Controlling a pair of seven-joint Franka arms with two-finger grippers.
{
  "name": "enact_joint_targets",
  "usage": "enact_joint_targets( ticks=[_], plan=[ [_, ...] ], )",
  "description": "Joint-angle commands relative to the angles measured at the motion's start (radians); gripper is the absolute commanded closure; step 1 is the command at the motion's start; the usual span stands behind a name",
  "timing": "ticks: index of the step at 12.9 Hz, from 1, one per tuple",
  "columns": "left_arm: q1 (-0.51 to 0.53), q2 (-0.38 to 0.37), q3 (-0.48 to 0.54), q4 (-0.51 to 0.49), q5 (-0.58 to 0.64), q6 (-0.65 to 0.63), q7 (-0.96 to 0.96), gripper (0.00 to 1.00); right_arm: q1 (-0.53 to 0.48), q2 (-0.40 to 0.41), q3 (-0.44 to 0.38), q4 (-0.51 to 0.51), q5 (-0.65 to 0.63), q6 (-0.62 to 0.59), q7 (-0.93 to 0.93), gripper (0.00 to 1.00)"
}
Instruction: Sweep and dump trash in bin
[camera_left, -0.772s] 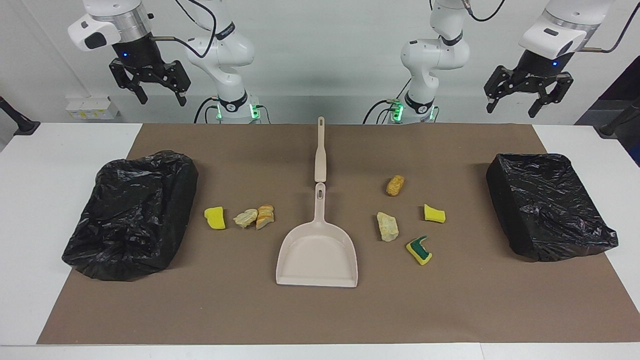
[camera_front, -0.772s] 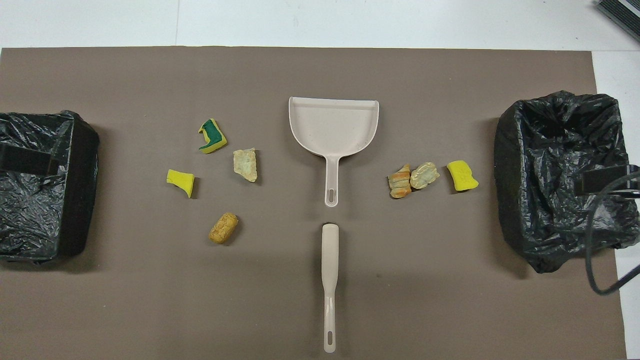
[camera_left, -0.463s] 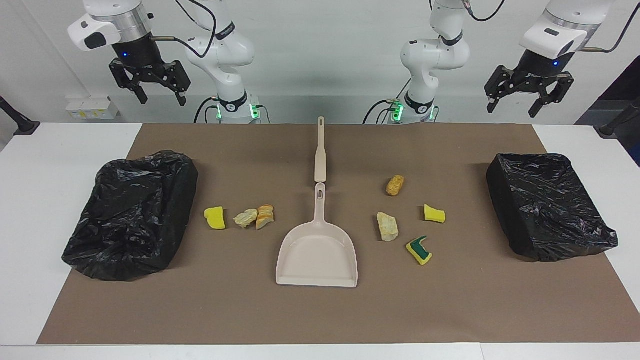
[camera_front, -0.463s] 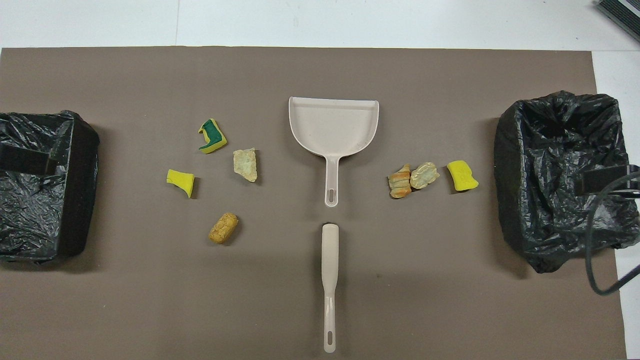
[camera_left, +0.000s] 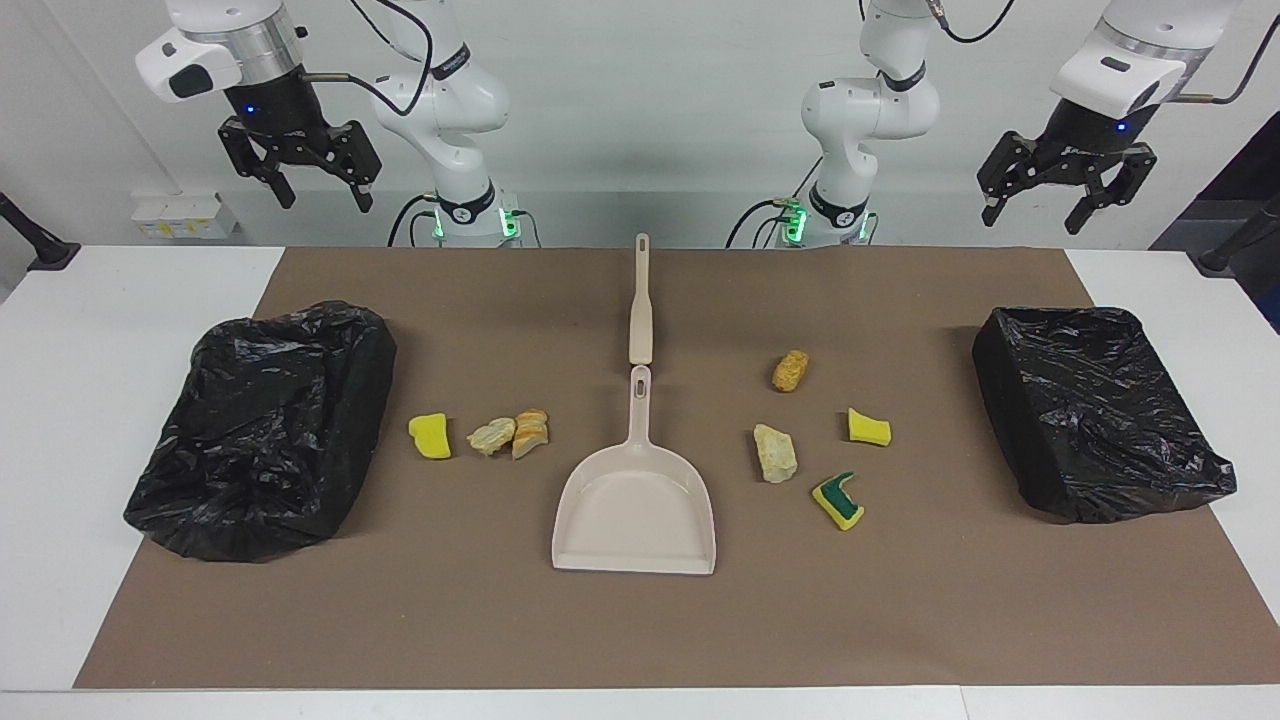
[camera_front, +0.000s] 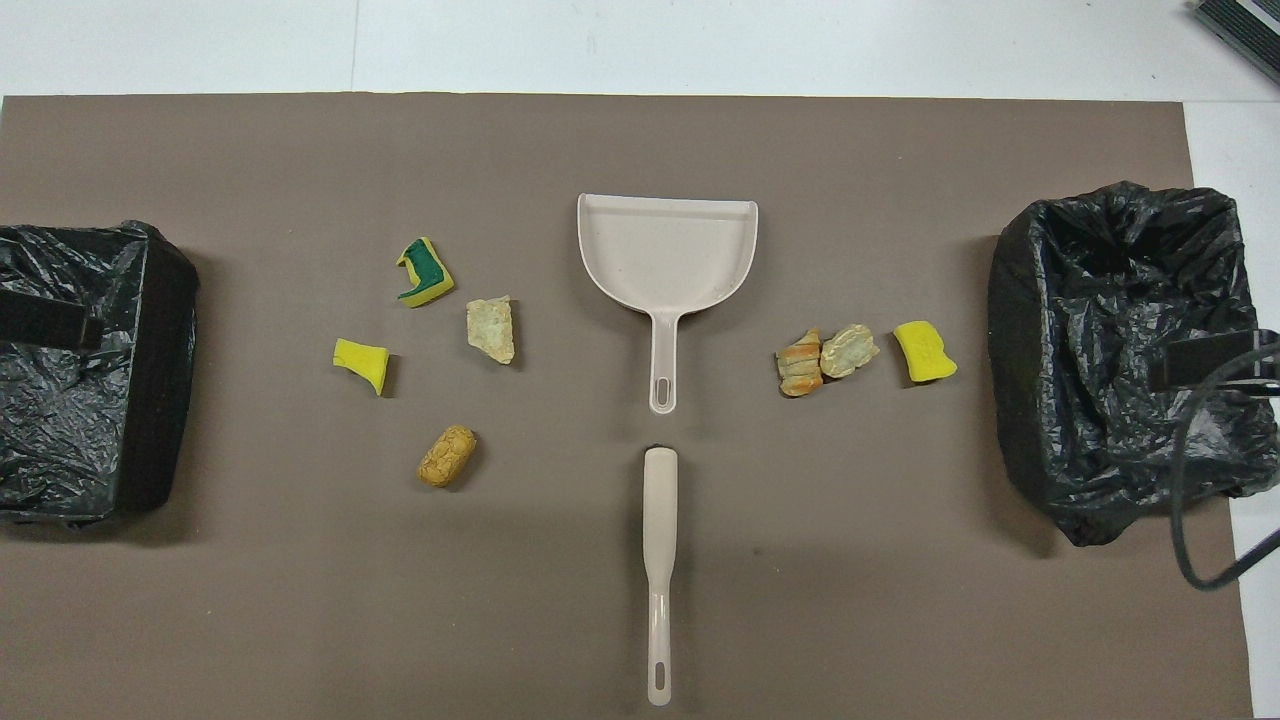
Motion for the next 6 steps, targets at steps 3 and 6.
enact_joint_targets(
  ticks=[3,6],
  plan=[
    [-0.010,-0.019,-0.008,-0.016,-0.011,0.036,-0.006,0.00,-0.005,-0.013,0.000,-0.016,-0.004,0.000,-0.010,0.00],
    [-0.022,-0.020,-0.019,-0.022,-0.013,0.058,-0.006,0.00,-0.005,-0.015,0.000,-0.021,-0.003,0.002,-0.012,0.00]
  ],
)
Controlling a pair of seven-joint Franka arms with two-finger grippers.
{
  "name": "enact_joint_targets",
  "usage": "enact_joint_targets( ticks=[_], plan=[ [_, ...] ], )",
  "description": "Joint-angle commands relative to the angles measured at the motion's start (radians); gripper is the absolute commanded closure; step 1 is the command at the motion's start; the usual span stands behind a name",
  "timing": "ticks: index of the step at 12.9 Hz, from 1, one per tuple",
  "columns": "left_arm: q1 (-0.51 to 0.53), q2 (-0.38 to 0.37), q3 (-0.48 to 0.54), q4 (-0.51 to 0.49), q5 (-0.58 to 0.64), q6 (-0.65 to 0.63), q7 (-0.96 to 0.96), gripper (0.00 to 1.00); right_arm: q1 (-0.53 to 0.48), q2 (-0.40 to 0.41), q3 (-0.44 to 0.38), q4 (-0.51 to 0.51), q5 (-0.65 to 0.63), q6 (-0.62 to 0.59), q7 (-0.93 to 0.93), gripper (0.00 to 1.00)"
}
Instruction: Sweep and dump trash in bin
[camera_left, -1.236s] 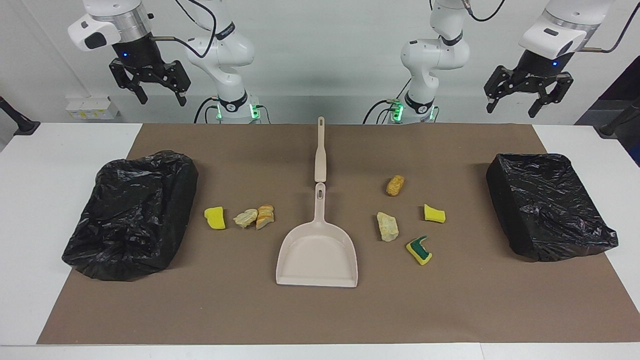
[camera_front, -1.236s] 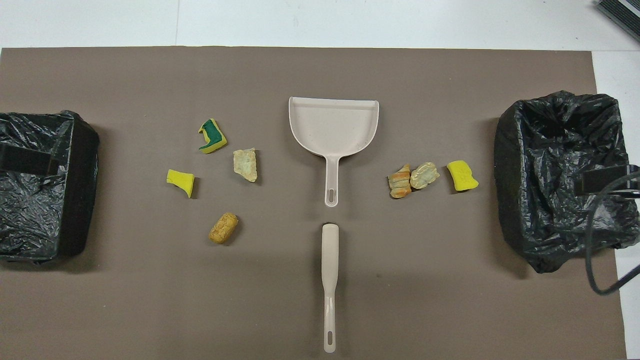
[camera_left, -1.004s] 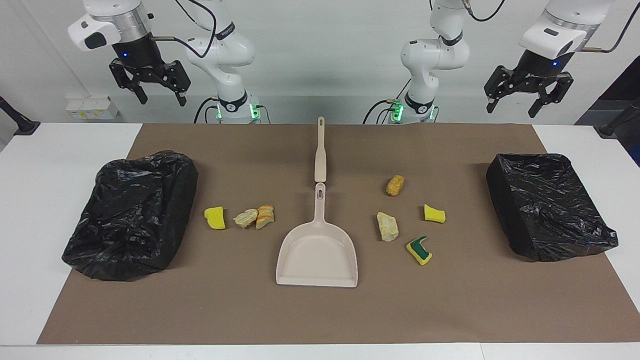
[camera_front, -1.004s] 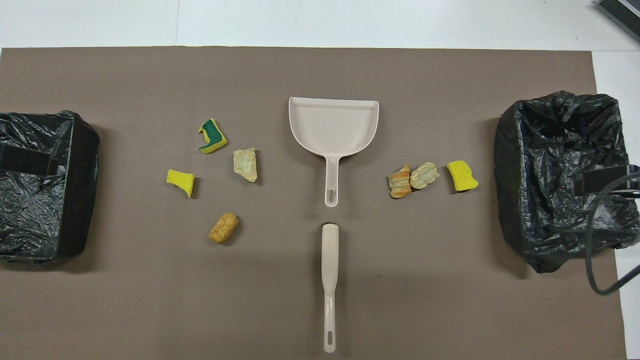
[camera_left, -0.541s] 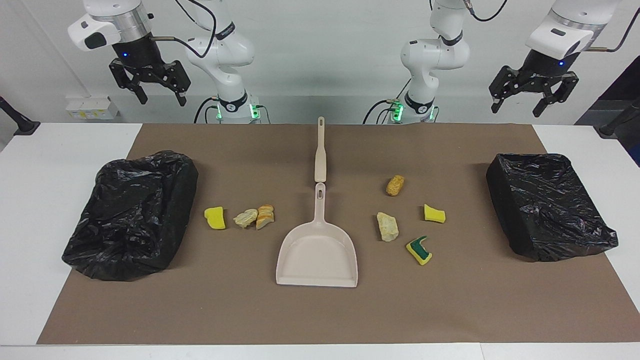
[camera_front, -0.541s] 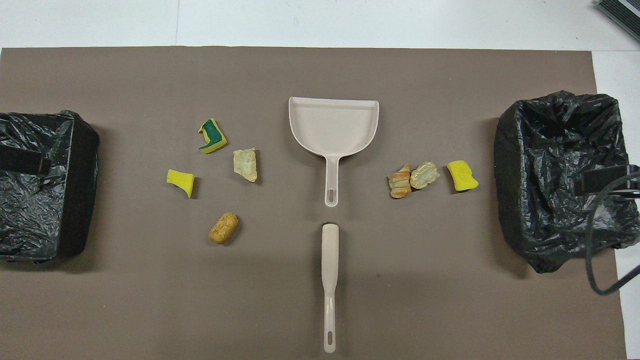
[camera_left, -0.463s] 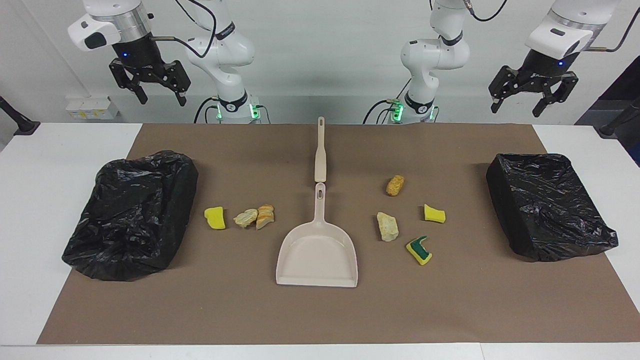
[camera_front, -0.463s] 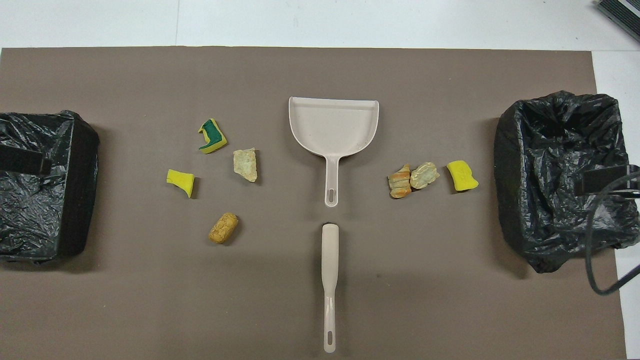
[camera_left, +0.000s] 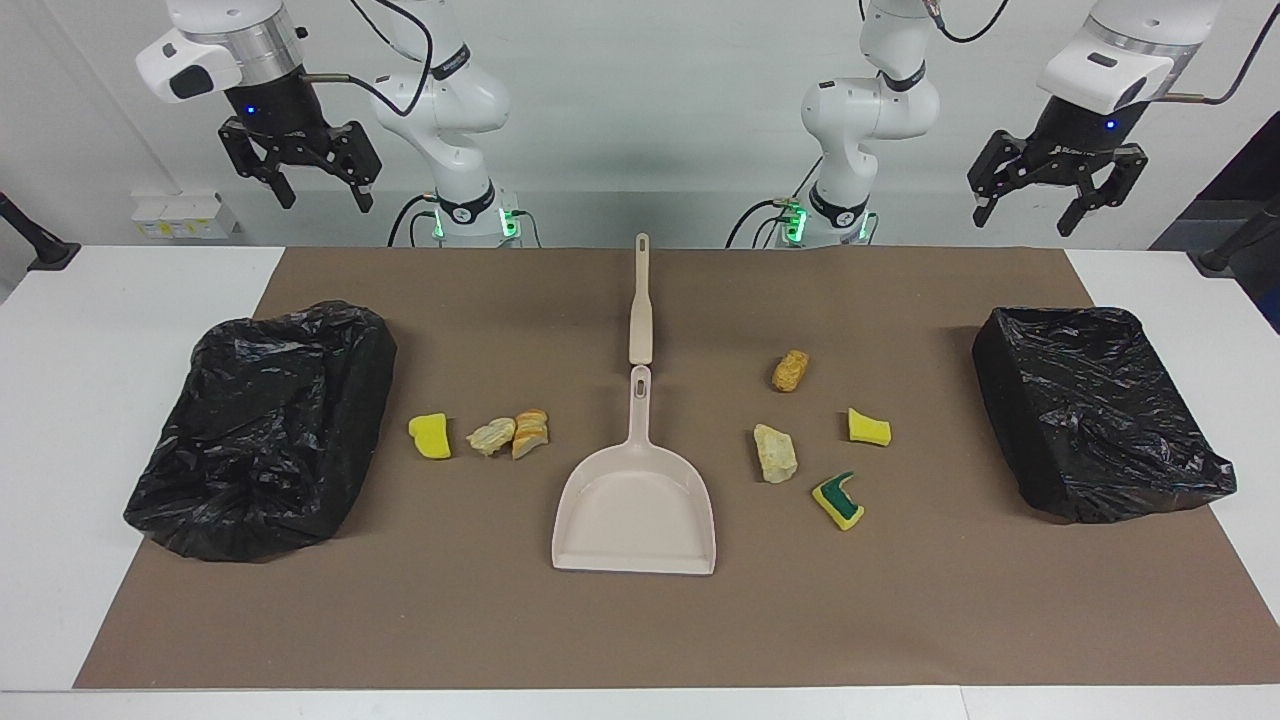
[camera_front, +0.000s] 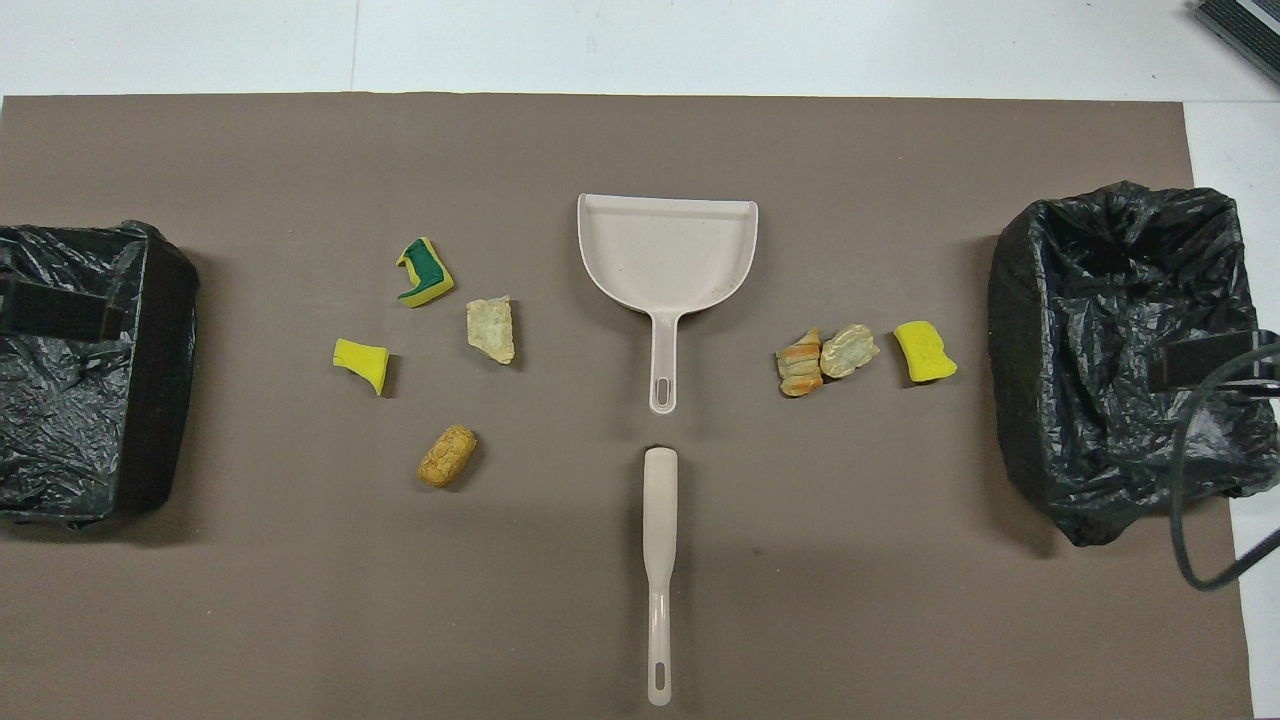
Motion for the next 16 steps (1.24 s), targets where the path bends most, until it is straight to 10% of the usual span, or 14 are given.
enact_joint_targets(
  ticks=[1,16],
  plan=[
    [-0.027,-0.020,0.007,-0.022,-0.009,0.024,-0.007,0.00,-0.005,-0.018,-0.002,-0.021,-0.004,0.002,-0.012,0.00],
    [-0.201,-0.051,-0.009,-0.114,-0.018,0.069,-0.081,0.00,-0.004,-0.039,-0.002,-0.055,0.000,0.007,-0.010,0.00]
  ],
)
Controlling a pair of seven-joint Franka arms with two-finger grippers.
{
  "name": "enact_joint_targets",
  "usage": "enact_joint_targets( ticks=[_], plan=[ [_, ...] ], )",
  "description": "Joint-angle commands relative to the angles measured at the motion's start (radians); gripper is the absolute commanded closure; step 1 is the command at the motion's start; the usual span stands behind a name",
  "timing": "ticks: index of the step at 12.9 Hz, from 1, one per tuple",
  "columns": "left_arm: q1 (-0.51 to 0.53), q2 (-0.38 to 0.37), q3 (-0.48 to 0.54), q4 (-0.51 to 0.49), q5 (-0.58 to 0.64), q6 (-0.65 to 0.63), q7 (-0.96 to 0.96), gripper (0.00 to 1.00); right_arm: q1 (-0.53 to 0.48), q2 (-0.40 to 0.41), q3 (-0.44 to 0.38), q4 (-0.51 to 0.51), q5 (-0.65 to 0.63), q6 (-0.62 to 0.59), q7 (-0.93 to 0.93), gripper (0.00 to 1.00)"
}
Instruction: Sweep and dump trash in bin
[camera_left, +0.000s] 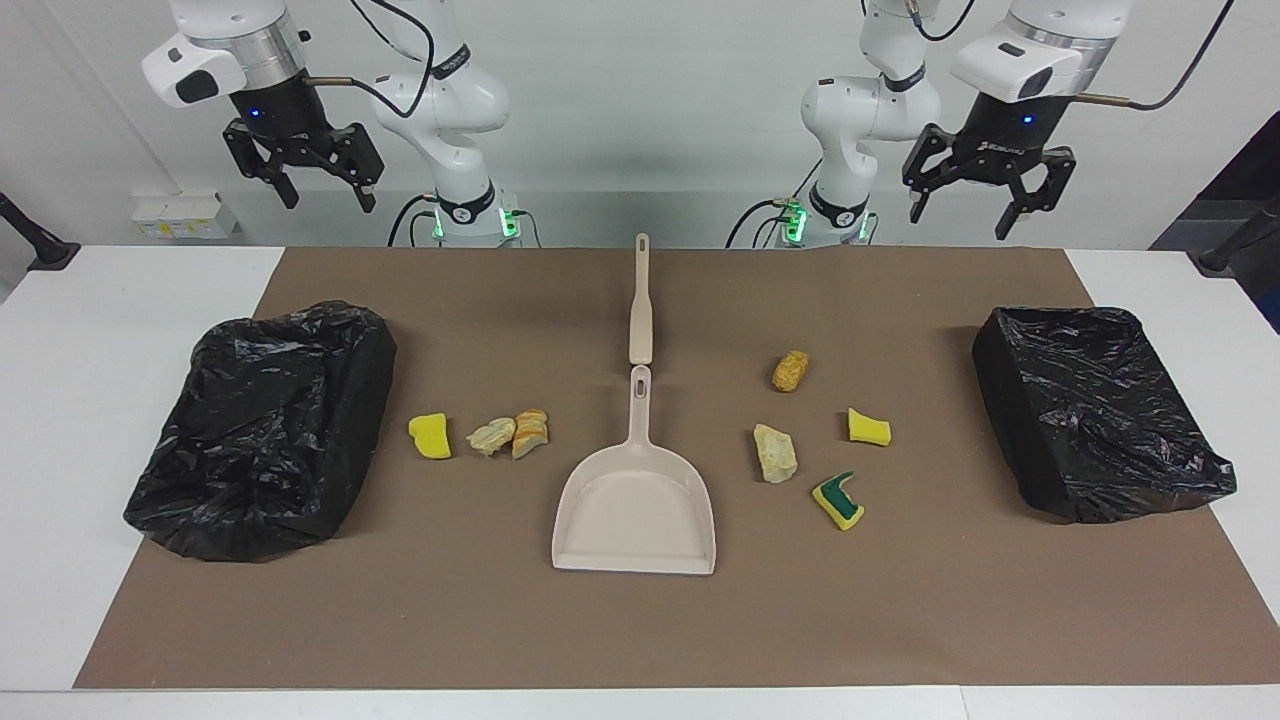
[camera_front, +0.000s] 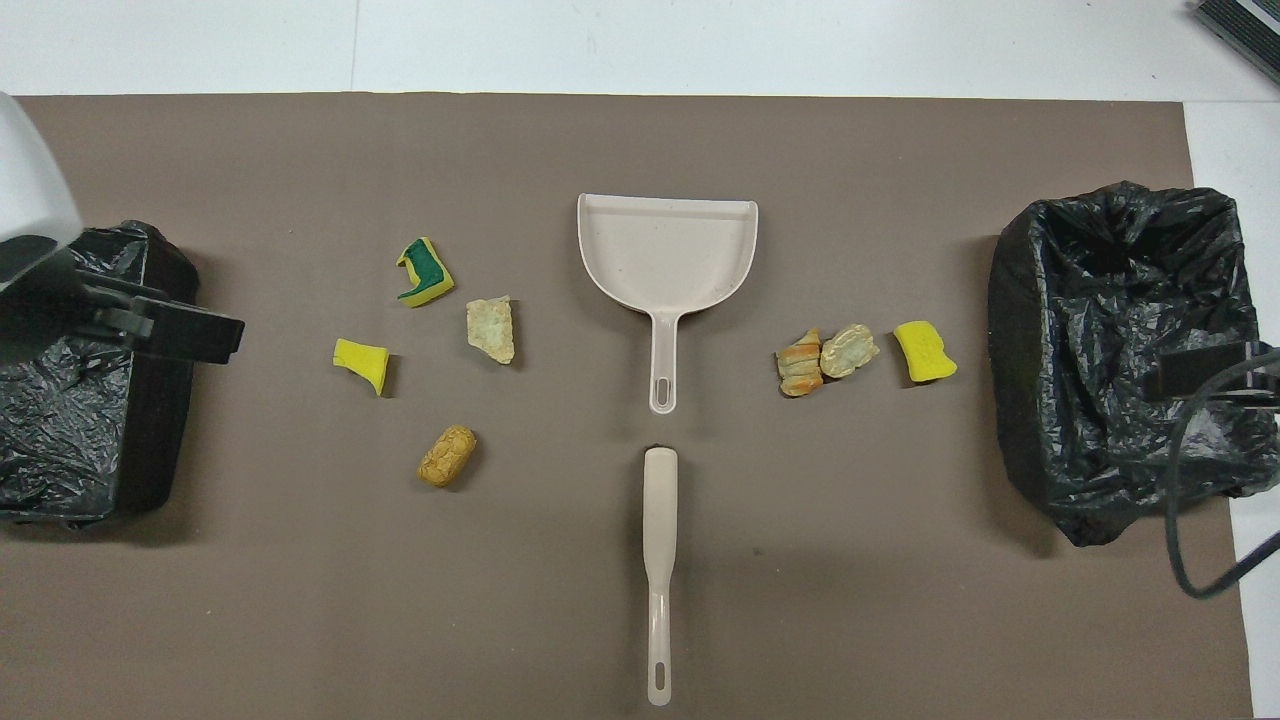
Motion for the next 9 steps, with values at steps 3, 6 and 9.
enact_joint_targets(
  ticks=[3,6,9],
  plan=[
    [-0.208,-0.106,0.013,-0.225,-0.009,0.124,-0.197,0.00,-0.003,-0.026,-0.001,-0.031,0.000,0.005,-0.012,0.00],
    [-0.389,-0.114,0.013,-0.348,-0.009,0.212,-0.361,0.00,-0.003,-0.028,-0.001,-0.031,0.000,0.004,-0.012,0.00],
    [-0.549,-0.127,0.013,-0.504,-0.009,0.367,-0.536,0.00,-0.003,-0.029,-0.001,-0.037,0.000,-0.002,-0.015,0.00]
  ],
)
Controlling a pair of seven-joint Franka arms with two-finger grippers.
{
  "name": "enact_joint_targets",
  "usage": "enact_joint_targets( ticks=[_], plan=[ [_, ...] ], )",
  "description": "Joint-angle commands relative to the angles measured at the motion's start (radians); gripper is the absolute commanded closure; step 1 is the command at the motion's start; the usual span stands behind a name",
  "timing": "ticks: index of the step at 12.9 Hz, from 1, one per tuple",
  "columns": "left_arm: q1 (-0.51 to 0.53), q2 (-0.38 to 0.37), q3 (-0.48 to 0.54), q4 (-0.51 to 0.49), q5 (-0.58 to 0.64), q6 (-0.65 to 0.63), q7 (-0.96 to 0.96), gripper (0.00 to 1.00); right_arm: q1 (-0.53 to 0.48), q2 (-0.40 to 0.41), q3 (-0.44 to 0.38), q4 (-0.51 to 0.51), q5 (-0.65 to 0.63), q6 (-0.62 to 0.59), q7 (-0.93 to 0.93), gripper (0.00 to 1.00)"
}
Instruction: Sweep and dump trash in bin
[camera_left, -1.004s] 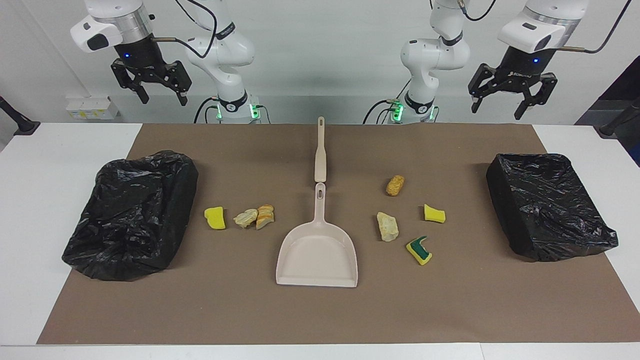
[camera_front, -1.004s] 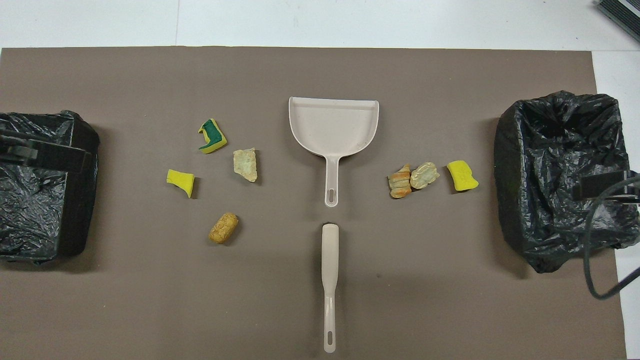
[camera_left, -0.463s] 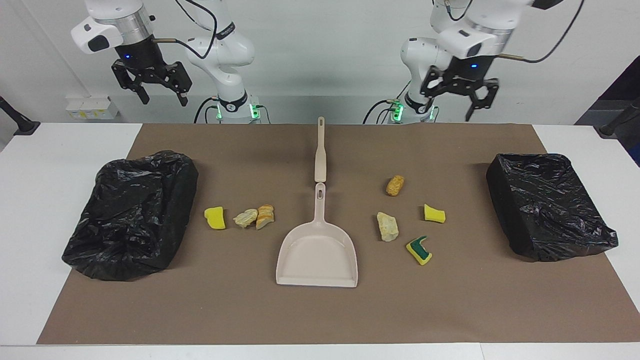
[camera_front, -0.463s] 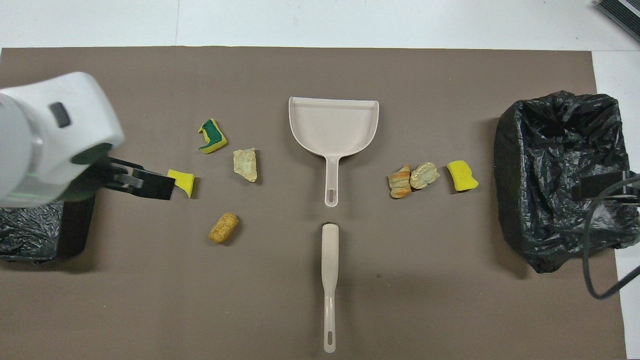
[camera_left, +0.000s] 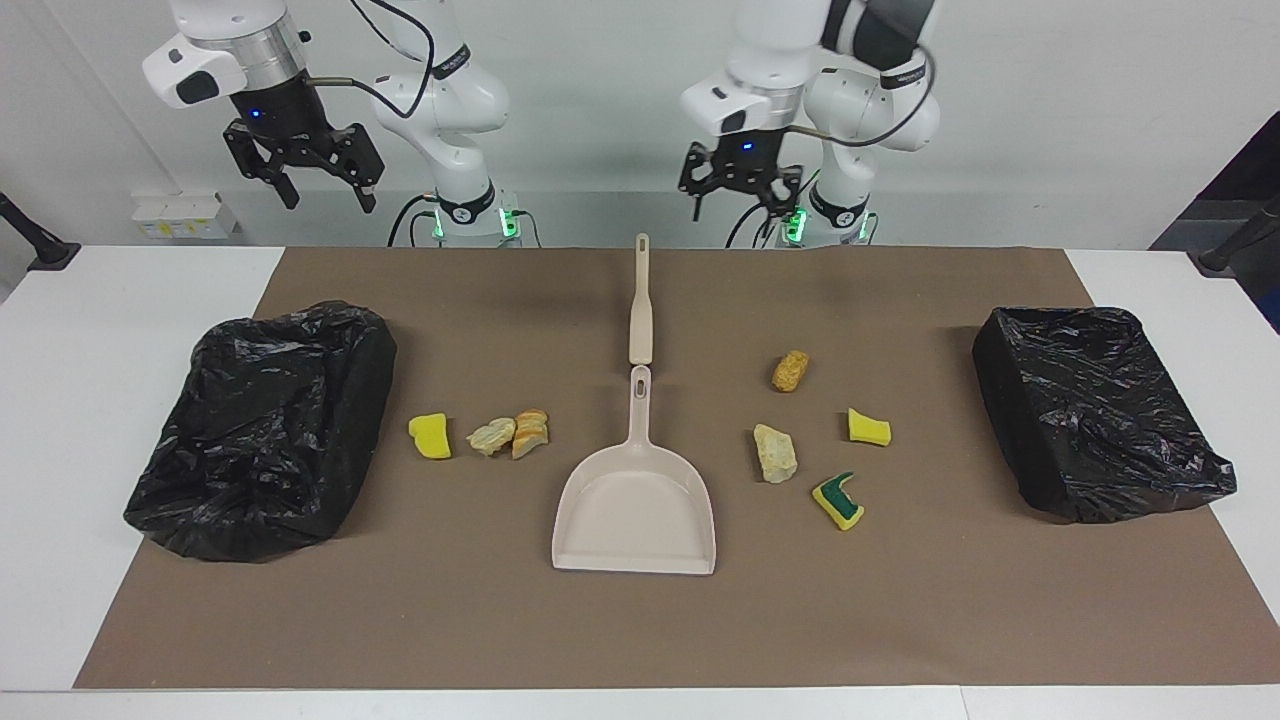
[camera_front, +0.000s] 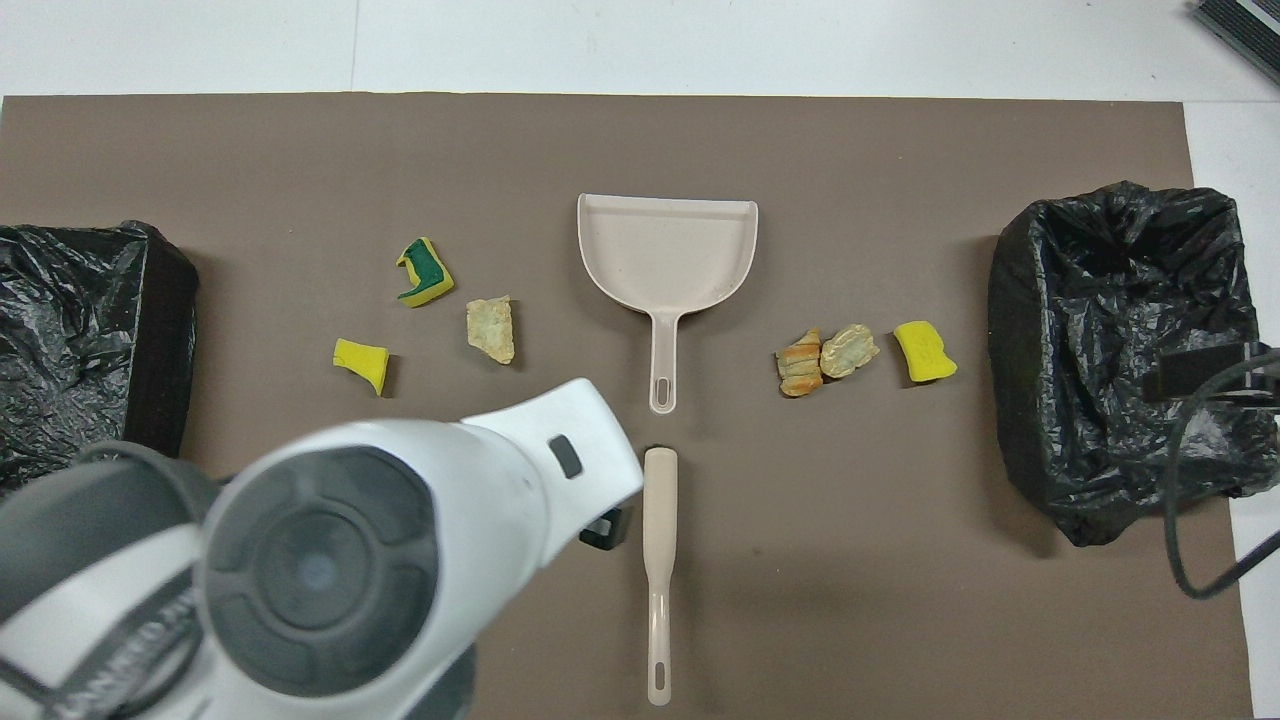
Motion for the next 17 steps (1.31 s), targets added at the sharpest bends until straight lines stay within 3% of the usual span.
enact_joint_targets(
  ticks=[1,3,6,9,10,12,13,15,17],
  plan=[
    [-0.118,-0.034,0.022,-0.150,-0.005,0.129,-0.112,0.00,-0.003,-0.030,-0.003,-0.041,-0.001,-0.002,-0.018,0.00],
    [-0.189,-0.020,0.022,-0.239,-0.005,0.248,-0.199,0.00,-0.005,-0.029,-0.001,-0.048,-0.001,0.000,-0.016,0.00],
    [-0.284,0.110,0.022,-0.316,-0.004,0.411,-0.307,0.00,0.009,-0.015,-0.001,-0.099,0.000,0.046,-0.009,0.00],
    [-0.325,0.086,0.021,-0.452,-0.004,0.496,-0.319,0.00,0.010,0.002,0.002,-0.116,0.011,0.084,-0.022,0.00],
    [-0.326,0.078,0.021,-0.475,-0.005,0.493,-0.319,0.04,0.012,0.014,0.006,-0.128,0.014,0.089,-0.016,0.00],
    [-0.329,0.076,0.018,-0.497,-0.005,0.488,-0.351,0.20,0.042,0.025,0.010,-0.151,0.016,0.132,-0.012,0.00],
    [-0.367,0.102,0.018,-0.500,-0.008,0.493,-0.370,0.22,0.043,0.025,0.010,-0.154,0.016,0.133,-0.012,0.00],
    [-0.385,0.148,0.019,-0.494,-0.010,0.520,-0.442,0.37,0.043,0.025,0.008,-0.162,0.016,0.135,-0.022,0.00],
    [-0.382,0.152,0.022,-0.473,-0.010,0.519,-0.456,0.40,0.043,0.025,0.010,-0.169,0.016,0.135,-0.019,0.00]
  ],
)
